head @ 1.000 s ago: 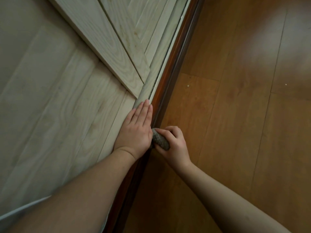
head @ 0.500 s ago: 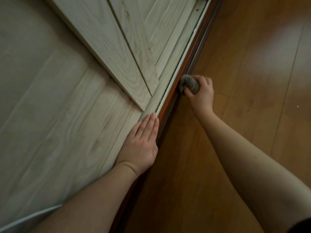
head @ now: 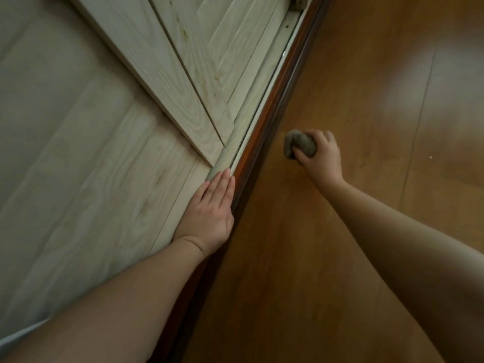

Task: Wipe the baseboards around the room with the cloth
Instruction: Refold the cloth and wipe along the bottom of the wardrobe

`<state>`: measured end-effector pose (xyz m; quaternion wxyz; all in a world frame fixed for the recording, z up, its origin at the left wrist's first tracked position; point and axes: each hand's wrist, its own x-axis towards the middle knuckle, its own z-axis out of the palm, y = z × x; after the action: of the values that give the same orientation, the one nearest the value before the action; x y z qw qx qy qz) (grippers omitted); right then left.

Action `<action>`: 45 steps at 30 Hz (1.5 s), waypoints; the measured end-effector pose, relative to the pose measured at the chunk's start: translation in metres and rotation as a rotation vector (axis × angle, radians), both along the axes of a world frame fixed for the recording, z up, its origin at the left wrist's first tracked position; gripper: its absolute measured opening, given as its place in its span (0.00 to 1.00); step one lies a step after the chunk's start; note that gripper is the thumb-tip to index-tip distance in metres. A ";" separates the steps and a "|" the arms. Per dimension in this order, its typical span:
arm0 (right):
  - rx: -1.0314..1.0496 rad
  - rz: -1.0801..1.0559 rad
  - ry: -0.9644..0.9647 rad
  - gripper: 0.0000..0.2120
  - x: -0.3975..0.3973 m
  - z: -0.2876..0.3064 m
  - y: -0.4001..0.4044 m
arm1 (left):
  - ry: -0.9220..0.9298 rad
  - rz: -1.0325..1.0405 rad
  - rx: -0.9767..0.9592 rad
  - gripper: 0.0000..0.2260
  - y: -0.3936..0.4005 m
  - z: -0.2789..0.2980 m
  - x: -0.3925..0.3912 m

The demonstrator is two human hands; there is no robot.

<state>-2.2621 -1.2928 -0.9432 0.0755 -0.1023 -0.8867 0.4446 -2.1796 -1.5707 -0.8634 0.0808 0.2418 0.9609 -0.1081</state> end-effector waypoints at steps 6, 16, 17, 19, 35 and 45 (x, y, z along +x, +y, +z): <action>-0.014 0.031 -0.042 0.22 0.107 -0.023 -0.014 | 0.038 0.000 -0.037 0.29 0.003 0.000 0.002; 0.170 0.305 -0.077 0.27 0.138 -0.038 0.007 | 0.036 0.009 -0.029 0.29 0.008 0.000 -0.001; 0.188 0.300 -0.057 0.27 0.139 -0.040 0.007 | 0.052 -0.014 -0.037 0.29 0.014 0.001 -0.007; 0.245 0.282 0.004 0.27 0.141 -0.047 0.005 | 0.100 -0.035 -0.023 0.29 0.030 0.007 -0.029; 0.266 0.385 -0.137 0.35 0.134 -0.054 0.011 | 0.103 0.008 -0.129 0.29 0.104 -0.006 -0.163; 0.304 0.438 -0.169 0.38 0.135 -0.055 0.011 | 0.010 0.009 -0.059 0.28 0.106 -0.002 -0.163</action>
<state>-2.1274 -1.2817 -0.9983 -0.0820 0.0676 -0.9474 0.3020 -2.3429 -1.4652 -0.8652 0.0833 0.2345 0.9588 -0.1371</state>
